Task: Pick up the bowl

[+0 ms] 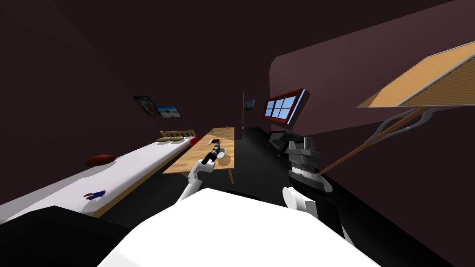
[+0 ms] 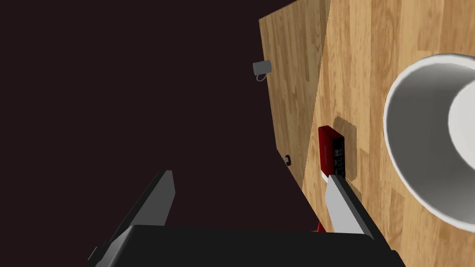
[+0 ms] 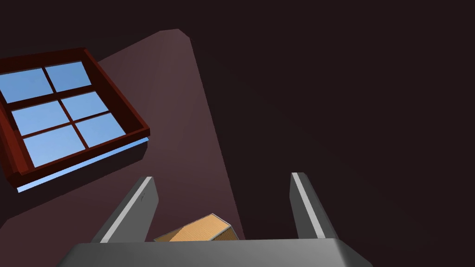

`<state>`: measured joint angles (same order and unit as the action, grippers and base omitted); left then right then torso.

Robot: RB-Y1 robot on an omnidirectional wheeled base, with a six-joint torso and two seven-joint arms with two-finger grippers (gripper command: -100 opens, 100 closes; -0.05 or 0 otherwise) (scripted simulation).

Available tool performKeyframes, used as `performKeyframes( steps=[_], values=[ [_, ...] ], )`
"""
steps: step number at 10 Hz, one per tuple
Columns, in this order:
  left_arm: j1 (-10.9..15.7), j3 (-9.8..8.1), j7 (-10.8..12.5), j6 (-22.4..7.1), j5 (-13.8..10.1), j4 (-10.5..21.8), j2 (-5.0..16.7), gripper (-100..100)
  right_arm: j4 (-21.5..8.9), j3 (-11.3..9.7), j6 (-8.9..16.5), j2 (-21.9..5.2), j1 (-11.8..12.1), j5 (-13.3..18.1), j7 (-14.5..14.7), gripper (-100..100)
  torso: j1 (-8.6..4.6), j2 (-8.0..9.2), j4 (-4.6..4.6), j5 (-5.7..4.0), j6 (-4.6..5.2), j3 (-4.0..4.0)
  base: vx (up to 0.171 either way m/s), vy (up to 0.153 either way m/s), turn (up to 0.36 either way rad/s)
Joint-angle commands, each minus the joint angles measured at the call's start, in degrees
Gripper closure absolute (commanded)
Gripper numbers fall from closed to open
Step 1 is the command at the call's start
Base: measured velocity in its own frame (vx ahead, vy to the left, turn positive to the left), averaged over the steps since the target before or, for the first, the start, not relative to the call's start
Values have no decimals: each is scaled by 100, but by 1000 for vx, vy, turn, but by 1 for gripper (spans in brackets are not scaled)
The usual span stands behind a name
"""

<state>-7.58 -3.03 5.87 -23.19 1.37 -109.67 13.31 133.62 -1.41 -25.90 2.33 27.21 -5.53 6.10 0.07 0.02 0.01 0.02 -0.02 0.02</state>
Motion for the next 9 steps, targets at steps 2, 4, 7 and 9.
performKeyframes(
  steps=[2, 4, 7, 9],
  values=[
    [151, -23, 79, -451, -33, 175, 18, -100, 0, 0, 0, 0, 0, 0, 0, 0, 2, 0, 0, 1, 1, 0, -10, 24, -33],
    [293, -49, 150, -743, -72, 366, 39, -100, 0, 0, 0, 0, 0, 0, 0, 0, 4, -3, -1, 1, 1, -2, -5, 24, -31],
    [435, -76, 223, -1118, -115, 561, 56, -100, 0, 0, 0, 0, 0, 0, 0, 0, 0, -5, -1, 0, 1, -3, -2, 16, -26],
    [578, -104, 297, -1429, -161, 761, 69, -100, 0, 0, 0, 0, 0, 0, 0, 0, 5, -5, -1, 1, 0, -3, -1, 30, -31]
  ],
)
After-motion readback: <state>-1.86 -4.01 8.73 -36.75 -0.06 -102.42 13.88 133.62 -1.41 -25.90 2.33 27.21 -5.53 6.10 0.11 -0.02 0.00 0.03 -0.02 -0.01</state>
